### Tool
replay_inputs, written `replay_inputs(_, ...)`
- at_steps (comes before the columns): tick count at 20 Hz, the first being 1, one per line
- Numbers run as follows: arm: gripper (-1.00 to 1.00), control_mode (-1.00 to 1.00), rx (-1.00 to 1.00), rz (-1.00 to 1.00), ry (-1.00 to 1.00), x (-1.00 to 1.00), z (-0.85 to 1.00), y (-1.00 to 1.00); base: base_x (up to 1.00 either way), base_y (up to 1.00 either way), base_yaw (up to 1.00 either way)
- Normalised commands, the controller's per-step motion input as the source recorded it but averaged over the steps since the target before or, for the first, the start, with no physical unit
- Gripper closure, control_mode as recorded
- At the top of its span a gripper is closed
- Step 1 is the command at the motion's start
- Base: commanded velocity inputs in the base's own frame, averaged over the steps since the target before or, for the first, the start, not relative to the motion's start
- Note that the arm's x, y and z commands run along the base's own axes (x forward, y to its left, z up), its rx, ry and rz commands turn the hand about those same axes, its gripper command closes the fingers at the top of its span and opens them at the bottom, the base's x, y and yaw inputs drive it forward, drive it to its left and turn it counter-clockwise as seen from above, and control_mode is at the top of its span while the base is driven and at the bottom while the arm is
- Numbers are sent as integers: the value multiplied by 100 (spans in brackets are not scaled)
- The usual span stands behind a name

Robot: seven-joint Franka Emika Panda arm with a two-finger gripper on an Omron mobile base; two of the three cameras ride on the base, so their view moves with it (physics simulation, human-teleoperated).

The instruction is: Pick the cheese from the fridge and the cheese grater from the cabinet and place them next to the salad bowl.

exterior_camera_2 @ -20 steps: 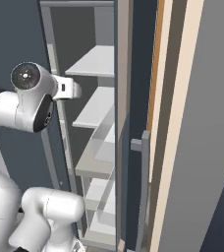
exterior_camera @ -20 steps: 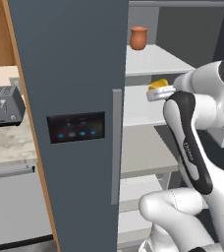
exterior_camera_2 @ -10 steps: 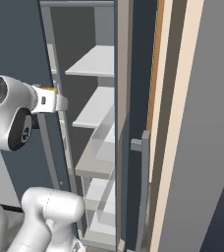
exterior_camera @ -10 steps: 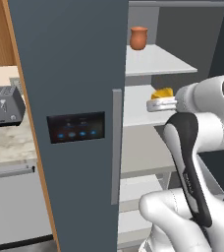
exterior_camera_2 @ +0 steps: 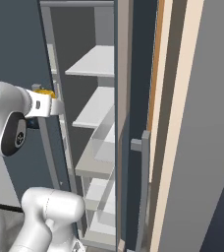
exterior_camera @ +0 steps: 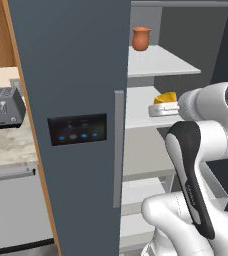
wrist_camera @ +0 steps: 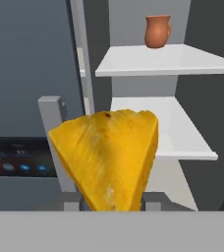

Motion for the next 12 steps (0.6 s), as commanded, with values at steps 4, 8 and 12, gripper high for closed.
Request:
replay_inputs(4, 100, -100, 0, 0, 0, 0, 0, 0, 0, 0, 0)
replay_inputs(8, 100, -100, 0, 0, 0, 0, 0, 0, 0, 0, 0)
replay_inputs(12, 100, 100, 0, 0, 0, 0, 0, 0, 0, 0, 0)
